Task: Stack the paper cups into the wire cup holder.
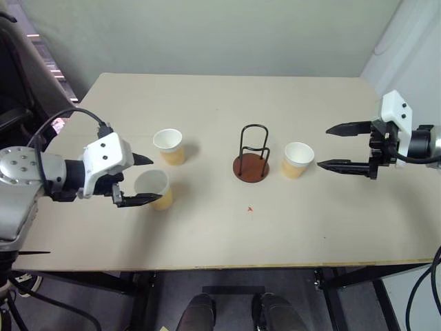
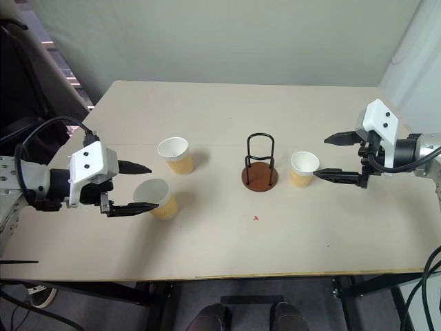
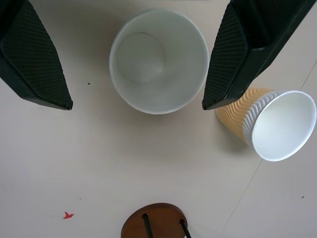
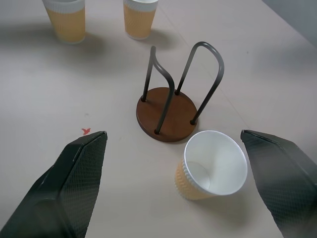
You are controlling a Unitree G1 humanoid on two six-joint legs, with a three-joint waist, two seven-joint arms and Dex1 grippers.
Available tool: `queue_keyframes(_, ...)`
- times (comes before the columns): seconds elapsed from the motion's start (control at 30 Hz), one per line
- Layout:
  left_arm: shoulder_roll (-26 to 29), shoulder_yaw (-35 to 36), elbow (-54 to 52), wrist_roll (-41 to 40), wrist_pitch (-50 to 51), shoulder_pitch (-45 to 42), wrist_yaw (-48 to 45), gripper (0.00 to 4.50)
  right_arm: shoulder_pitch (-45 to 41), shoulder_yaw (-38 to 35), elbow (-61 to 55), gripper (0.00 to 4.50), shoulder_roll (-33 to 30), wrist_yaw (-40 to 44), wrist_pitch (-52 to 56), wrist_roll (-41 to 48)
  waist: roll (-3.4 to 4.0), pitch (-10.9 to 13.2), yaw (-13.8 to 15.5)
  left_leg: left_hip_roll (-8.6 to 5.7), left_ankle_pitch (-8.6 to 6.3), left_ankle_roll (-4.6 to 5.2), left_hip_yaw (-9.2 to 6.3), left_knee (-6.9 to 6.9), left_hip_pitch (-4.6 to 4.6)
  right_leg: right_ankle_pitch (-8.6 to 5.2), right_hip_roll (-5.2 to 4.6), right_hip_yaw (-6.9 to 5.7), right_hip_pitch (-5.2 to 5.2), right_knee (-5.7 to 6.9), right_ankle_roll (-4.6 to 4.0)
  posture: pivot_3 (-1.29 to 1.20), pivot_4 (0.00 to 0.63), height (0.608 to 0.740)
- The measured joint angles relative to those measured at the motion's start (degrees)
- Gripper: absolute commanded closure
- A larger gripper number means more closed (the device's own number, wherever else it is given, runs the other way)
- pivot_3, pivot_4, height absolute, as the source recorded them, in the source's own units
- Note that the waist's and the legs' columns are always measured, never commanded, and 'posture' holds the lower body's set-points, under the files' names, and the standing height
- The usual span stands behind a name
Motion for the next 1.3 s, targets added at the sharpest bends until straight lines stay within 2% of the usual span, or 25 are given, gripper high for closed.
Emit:
queue_keyframes(0.3, 2.1, 6.6, -0.3, 1.2, 0.3, 7.0, 0.1, 0.0, -4.4, 2.6, 3.5, 0.02, 3.0, 0.8, -2.2, -0.8, 0.0, 0.0, -0.2, 0.04, 0.0, 0.0, 0.0, 0.0, 0.02, -0.01, 0.07, 0.04, -0.02, 0.02, -0.01, 0.0, 0.15, 0.74)
queue_keyframes(0.5, 1.4, 6.8, -2.2, -0.7, 0.4, 5.7, 0.1, 0.0, -4.2, 2.0, 3.4, 0.02, 2.5, 2.8, -1.2, 0.9, 0.0, 0.0, 0.3, 0.03, -0.02, 0.01, 0.01, 0.0, -0.03, -0.01, 0.05, 0.04, -0.03, 0.01, -0.03, 0.0, 0.15, 0.74)
queue_keyframes(0.57, -0.2, 5.8, -2.8, -2.0, 0.4, 2.1, 0.2, 0.0, -4.7, 1.9, 2.4, 0.02, 3.6, 2.3, -0.1, 1.8, -0.01, 0.0, 0.3, 0.04, -0.01, 0.0, 0.01, 0.02, 0.01, -0.01, 0.07, 0.04, -0.03, 0.04, -0.04, 0.0, 0.15, 0.74)
queue_keyframes(0.67, -2.9, 0.8, -3.7, -2.4, 0.5, -3.7, 0.6, 0.0, -7.7, 5.0, 1.8, 0.02, 9.7, -2.9, 0.3, -0.3, 0.03, 0.0, -0.1, 0.03, 0.02, -0.04, 0.02, 0.04, 0.17, 0.09, 0.07, 0.09, 0.03, 0.09, -0.09, 0.0, 0.15, 0.74)
queue_keyframes(0.83, -6.5, -7.9, -1.0, 1.7, 0.1, -9.0, 2.2, 0.0, -10.2, 10.0, 7.3, 0.02, 18.8, -11.7, -1.1, -6.7, 0.03, 0.0, -0.5, 0.06, 0.09, 0.0, -0.02, 0.03, 0.18, 0.18, 0.09, 0.07, -0.01, 0.13, -0.12, 0.0, 0.15, 0.74)
queue_keyframes(1.13, -8.1, -9.0, 0.4, 3.9, -0.4, -10.5, 4.1, 0.0, -10.9, 14.0, 14.2, 0.02, 24.8, -12.1, -4.5, -11.0, 0.03, 0.0, -0.3, 0.06, 0.16, -0.14, 0.0, -0.01, -0.14, 0.14, 0.11, 0.06, -0.26, -0.05, -0.09, 0.0, 0.15, 0.74)
queue_keyframes(1.23, -8.1, -8.8, -0.9, 3.7, 0.4, -9.2, 4.3, 0.0, -10.9, 14.1, 16.4, 0.62, 25.9, -11.9, -5.1, -11.5, 0.03, 0.0, -0.2, 0.06, 0.15, -0.15, 0.0, -0.01, -0.14, 0.13, 0.1, 0.07, -0.26, -0.05, -0.1, 0.0, 0.15, 0.74)
queue_keyframes(1.3, -8.0, -8.7, -1.5, 3.7, 0.9, -8.8, 4.4, 0.0, -10.9, 14.1, 17.4, 1.33, 26.7, -11.9, -5.4, -11.7, 0.03, 0.0, -0.2, 0.06, 0.15, -0.16, 0.0, -0.03, -0.12, 0.13, 0.11, 0.06, -0.26, -0.03, -0.1, 0.0, 0.15, 0.74)
